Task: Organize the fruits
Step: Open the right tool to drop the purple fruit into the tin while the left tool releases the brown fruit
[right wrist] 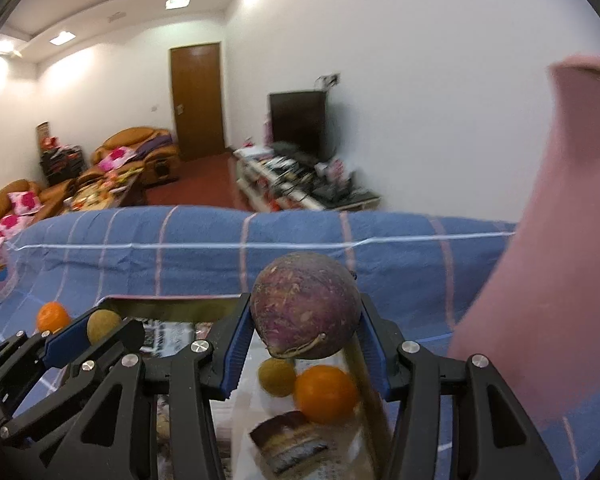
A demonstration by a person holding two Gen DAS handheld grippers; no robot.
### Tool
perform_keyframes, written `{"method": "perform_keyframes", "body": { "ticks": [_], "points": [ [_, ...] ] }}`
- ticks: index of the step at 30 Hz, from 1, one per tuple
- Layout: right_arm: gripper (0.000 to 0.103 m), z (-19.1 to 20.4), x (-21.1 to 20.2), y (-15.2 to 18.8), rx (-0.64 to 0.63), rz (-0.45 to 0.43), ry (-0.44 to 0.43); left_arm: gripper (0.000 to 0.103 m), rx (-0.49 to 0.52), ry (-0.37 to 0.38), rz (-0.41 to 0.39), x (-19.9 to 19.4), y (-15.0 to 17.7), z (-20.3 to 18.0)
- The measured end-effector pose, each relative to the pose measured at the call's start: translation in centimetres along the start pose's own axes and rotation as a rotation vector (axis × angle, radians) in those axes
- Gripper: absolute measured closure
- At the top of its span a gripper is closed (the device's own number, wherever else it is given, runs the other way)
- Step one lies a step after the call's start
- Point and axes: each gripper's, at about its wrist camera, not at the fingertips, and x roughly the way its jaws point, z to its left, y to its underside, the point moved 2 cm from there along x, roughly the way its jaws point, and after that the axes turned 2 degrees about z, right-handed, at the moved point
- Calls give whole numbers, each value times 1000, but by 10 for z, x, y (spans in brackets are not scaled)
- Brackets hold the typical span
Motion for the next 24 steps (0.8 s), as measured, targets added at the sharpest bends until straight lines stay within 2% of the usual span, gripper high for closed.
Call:
{"method": "perform_keyframes", "body": {
  "ticks": [6,11,14,17,19,24],
  "points": [
    [50,-1,23,8,21,125,-97,73,-18,-7,14,3,1,5],
    [50,-3,19,10,30,132,-126,73,-12,-16,7,2,1,6],
    [48,-10,6,9,63,92,-155,73,-15,-17,11,2,1,7],
    [37,-18,-14,8,101,23,-160,73,-13,-19,11,2,1,6],
    [35,-21,-27,7,127,-22,-156,73,-5,-21,11,2,0,3],
    [33,-26,-51,8,185,-122,-70,73,37,-54,12,7,-2,-12]
  ]
}}
